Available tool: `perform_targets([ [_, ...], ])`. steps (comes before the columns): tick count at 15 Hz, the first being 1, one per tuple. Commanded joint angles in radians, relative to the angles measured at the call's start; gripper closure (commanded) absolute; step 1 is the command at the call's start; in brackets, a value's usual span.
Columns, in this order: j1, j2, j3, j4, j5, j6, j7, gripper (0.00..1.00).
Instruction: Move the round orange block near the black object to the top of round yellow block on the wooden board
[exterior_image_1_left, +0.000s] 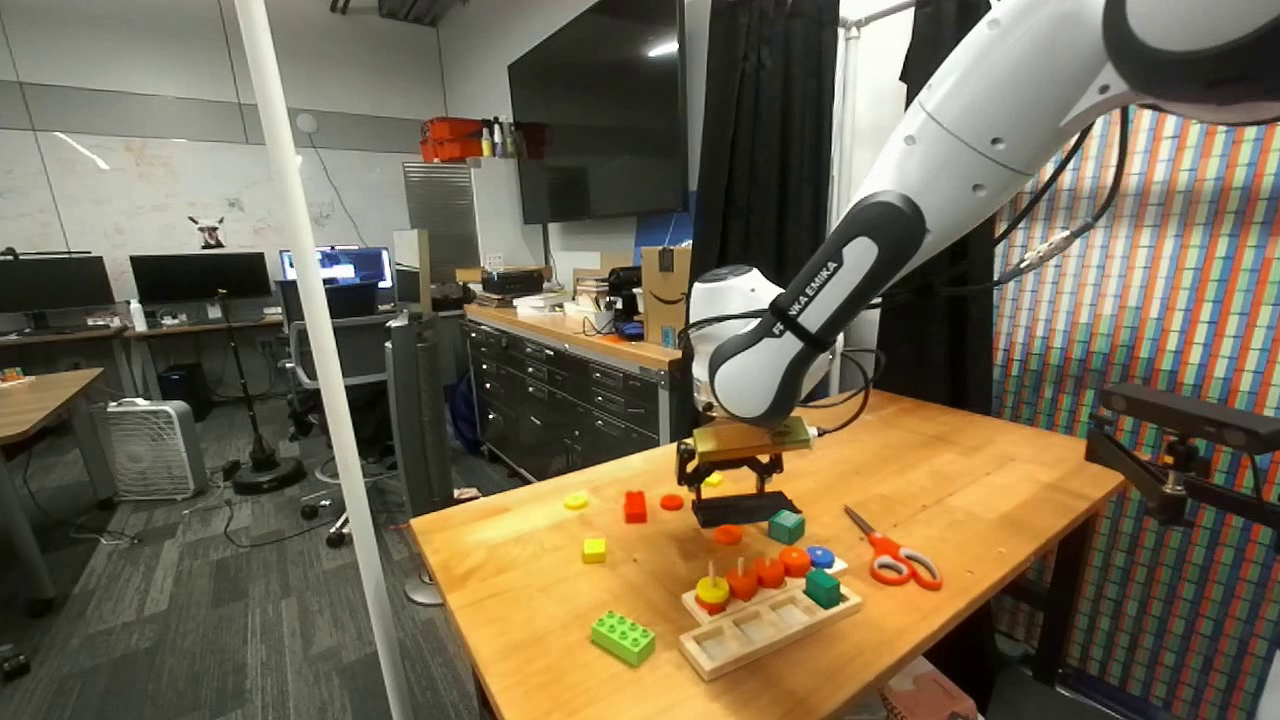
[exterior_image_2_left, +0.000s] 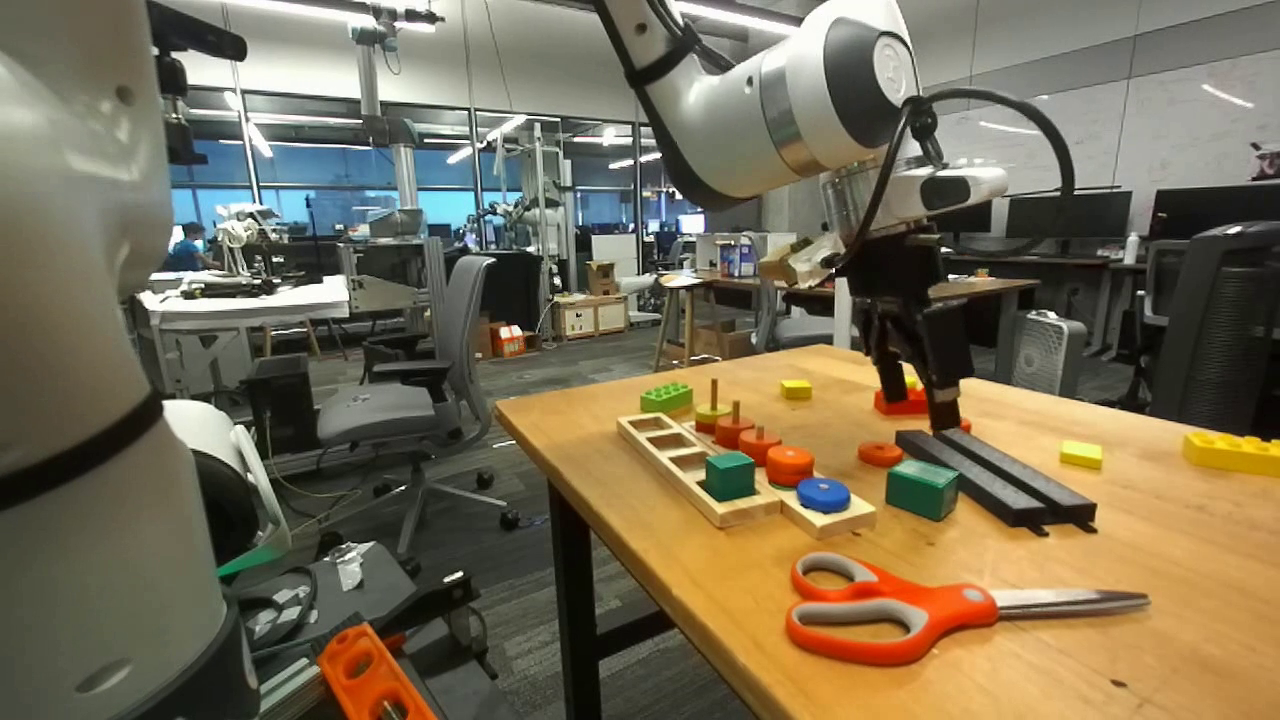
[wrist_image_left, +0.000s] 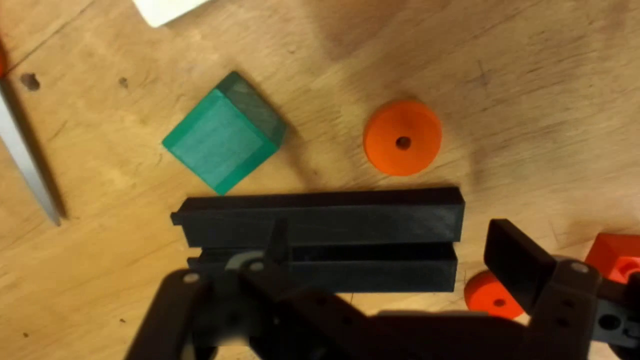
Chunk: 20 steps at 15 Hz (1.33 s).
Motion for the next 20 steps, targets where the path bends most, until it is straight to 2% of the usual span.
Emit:
perform_targets([
  [1, 0.078, 0.085, -0.045, 0.115, 0.131, -0.092, -0.007, 0.00],
  [5, 0.112, 0.091, -0.062, 0.148, 0.254, -0.150, -0.015, 0.00],
  [12, 0.115, 0.094, -0.097, 0.168, 0.318, -0.192, -0.017, 0.00],
  [20, 0.103, 0.098, -0.104, 0.164, 0.430, -0.244, -0.059, 0.00],
])
